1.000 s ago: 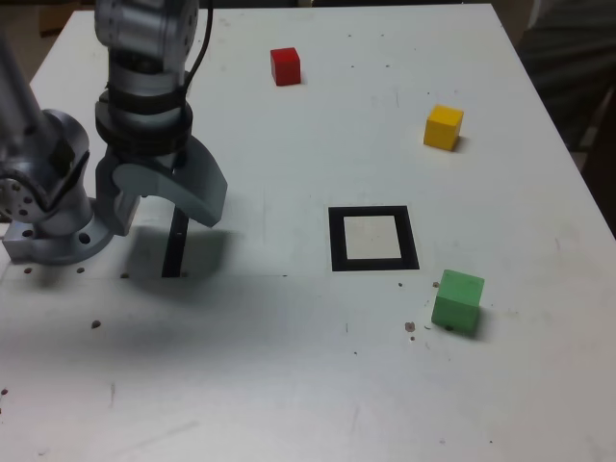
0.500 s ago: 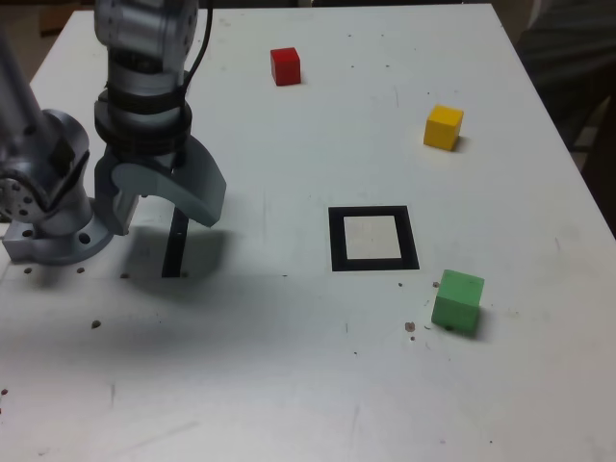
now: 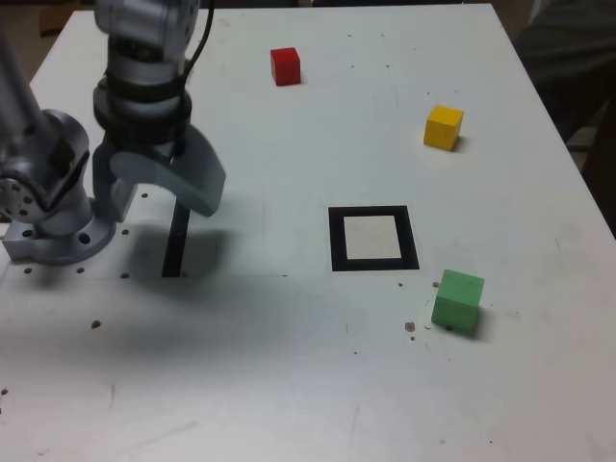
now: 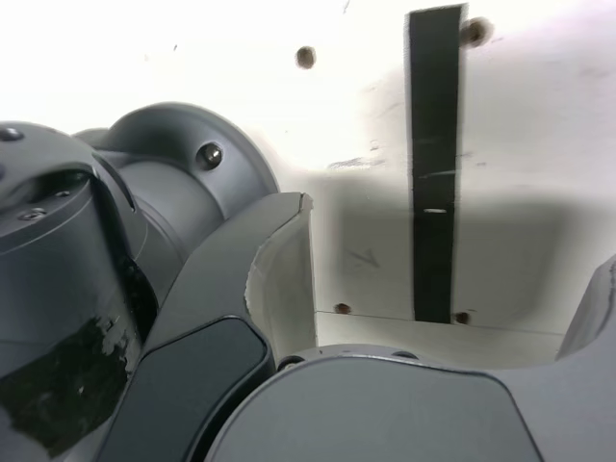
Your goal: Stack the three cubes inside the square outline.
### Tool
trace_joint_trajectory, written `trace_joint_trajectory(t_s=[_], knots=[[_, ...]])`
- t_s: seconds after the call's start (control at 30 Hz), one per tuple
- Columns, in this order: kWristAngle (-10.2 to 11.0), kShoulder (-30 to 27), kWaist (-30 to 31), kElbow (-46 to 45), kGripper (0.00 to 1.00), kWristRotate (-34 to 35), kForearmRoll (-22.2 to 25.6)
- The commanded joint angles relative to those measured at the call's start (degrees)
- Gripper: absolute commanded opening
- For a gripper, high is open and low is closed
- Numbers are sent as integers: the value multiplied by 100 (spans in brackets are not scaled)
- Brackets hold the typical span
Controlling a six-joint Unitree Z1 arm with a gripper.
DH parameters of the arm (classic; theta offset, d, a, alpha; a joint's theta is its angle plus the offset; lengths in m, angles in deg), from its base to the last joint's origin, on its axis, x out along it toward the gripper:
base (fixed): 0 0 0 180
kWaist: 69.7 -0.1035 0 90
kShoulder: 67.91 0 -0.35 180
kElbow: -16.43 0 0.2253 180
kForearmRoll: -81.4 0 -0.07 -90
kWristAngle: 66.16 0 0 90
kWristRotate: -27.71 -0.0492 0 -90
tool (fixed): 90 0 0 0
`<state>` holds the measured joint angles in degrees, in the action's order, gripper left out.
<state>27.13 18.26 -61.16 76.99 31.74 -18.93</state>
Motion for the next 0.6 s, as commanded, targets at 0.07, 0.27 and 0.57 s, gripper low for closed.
trace_joint_trajectory(t_s=[0.07, 0.27, 0.57], knots=[[196, 6, -263, 321, 100, -296, 321], [331, -7, -901, 681, 100, -925, 630], [442, 6, -1816, 1093, 100, -1764, 770]])
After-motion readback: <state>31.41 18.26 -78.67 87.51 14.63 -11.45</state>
